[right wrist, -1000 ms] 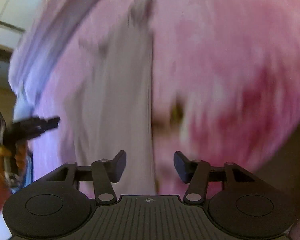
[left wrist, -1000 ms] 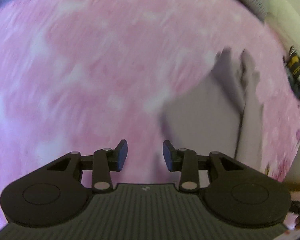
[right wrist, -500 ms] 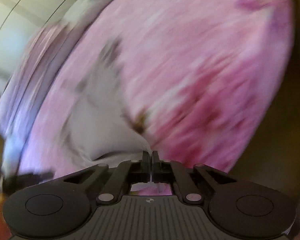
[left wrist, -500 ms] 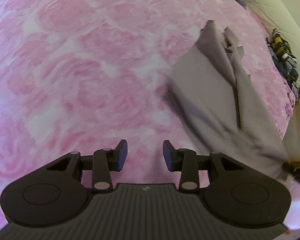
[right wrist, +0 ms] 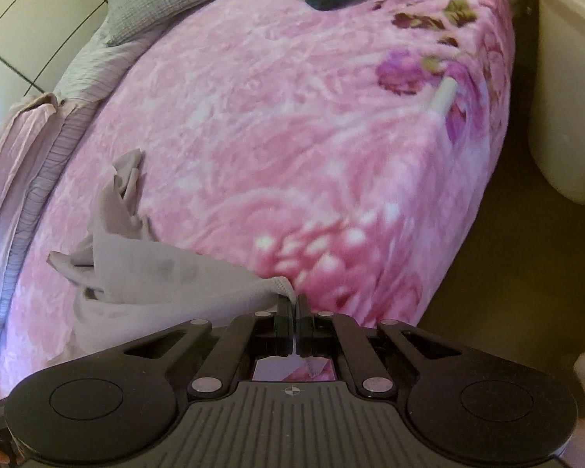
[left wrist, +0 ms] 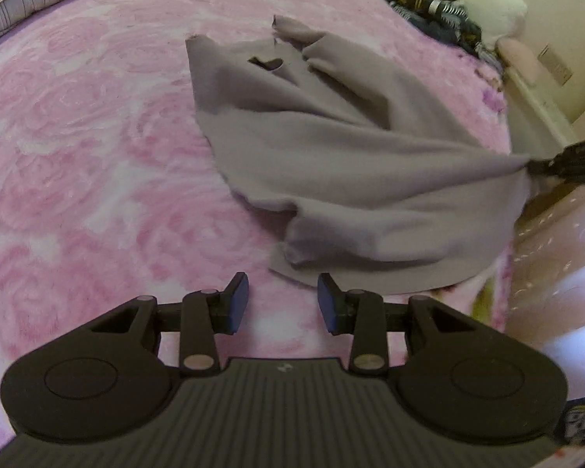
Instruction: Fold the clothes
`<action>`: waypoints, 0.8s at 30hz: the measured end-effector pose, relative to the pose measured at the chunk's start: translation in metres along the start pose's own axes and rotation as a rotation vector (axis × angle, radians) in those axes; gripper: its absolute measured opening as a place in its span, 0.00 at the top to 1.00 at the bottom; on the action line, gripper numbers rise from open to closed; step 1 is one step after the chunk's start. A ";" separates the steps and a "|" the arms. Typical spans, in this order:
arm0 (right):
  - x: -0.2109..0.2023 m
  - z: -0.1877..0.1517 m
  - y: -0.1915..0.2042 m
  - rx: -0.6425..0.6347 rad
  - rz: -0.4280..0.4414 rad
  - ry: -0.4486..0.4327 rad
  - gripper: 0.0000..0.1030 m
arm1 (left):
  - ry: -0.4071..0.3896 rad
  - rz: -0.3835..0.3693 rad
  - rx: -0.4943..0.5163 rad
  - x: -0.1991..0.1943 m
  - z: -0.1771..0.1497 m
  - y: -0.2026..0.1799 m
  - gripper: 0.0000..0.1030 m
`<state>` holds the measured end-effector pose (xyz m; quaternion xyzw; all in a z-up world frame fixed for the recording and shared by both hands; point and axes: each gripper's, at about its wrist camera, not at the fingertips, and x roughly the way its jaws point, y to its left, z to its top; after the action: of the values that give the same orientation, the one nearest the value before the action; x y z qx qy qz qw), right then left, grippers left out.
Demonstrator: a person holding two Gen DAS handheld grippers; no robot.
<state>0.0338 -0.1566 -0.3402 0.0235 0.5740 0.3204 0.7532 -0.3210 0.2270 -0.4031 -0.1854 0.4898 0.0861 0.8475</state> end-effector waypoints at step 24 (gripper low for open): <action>-0.064 0.106 0.162 -0.373 0.482 0.030 1.00 | -0.440 -0.062 -0.615 -0.175 -0.010 0.045 0.98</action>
<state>0.0443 -0.0253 -0.1845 0.0153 0.4943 0.5901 0.6381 -0.4323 0.2702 -0.2673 -0.4231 0.2417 0.2411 0.8393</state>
